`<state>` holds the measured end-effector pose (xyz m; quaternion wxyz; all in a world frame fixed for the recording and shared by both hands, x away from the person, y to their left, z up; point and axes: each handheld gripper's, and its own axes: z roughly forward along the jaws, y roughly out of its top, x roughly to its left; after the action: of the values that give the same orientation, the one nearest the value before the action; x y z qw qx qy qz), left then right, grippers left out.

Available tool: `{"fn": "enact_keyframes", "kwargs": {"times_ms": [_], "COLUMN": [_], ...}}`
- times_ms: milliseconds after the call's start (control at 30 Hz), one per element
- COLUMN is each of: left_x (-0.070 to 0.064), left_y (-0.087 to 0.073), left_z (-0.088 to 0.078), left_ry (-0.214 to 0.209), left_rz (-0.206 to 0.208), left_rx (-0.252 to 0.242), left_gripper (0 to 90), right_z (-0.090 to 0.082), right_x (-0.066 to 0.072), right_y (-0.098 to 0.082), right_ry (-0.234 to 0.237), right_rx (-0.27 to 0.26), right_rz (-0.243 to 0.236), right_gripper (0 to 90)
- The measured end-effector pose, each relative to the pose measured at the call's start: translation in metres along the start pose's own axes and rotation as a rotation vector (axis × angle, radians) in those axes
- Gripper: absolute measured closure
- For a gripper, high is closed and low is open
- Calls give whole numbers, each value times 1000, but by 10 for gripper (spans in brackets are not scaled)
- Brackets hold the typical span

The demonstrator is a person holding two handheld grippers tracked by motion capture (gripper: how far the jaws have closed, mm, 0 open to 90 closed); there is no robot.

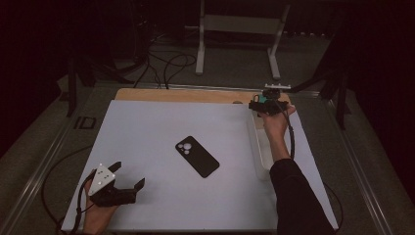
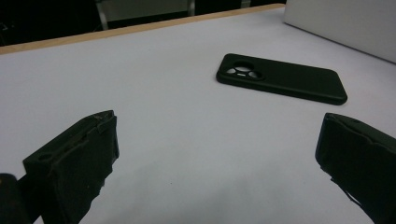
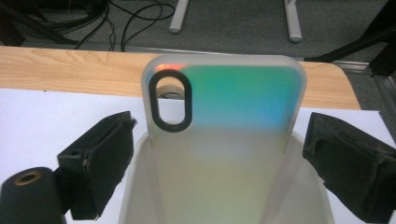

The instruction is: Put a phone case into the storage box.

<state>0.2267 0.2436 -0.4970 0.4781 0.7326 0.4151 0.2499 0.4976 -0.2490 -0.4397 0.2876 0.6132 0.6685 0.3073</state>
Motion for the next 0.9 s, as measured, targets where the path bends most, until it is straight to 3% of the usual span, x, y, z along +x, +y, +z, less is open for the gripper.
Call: {"fn": "enact_keyframes", "kwargs": {"times_ms": [333, 567, 900], "left_x": [0, 0, 0], "left_y": [0, 0, 0], "left_z": [-1, -1, 0], "left_ry": [0, 0, 3], "left_rz": [2, 2, -1], "left_rx": [-1, -2, -2], "left_gripper": [2, 2, 2], "right_z": [-9, -15, -29], "right_x": [2, 1, 1], "right_y": [1, -8, -14], "right_ry": [27, 63, 126], "right_rx": [-34, -63, -85], "right_rz": [-5, 12, -16], "right_gripper": [86, 89, 89]}}
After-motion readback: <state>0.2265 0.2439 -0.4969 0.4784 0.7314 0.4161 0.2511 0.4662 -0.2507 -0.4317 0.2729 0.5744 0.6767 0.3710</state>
